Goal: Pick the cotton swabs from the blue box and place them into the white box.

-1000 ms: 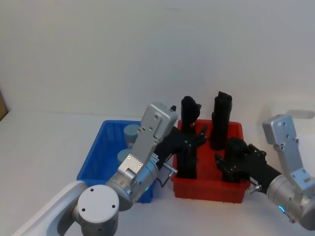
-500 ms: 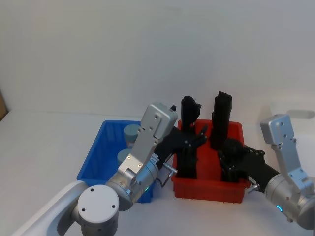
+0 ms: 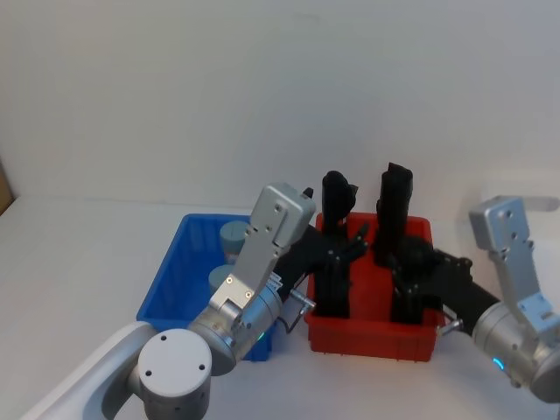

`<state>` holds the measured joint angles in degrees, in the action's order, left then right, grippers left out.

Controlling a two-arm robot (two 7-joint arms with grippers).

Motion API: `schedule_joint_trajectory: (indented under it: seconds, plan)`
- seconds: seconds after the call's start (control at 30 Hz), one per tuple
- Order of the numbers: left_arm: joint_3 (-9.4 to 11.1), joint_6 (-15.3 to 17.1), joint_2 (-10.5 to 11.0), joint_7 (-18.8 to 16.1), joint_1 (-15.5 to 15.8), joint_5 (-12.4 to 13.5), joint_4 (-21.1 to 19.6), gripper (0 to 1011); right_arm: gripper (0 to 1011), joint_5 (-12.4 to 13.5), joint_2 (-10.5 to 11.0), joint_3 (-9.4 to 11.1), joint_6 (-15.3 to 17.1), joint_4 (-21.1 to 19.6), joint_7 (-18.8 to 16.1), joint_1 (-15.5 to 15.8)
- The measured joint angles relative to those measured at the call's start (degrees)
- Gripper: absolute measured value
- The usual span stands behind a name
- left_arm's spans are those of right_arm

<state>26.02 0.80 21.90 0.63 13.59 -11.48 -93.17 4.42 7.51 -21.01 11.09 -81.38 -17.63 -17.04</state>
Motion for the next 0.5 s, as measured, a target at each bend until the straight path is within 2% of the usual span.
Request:
schedule_joint_trajectory:
  seconds: [0.5]
  plan:
    - [0.0,0.0,0.0,0.0,0.0,0.0,0.0,1000,344,2.9,0.7,1.5,-6.3,-5.2,1.4,-0.1]
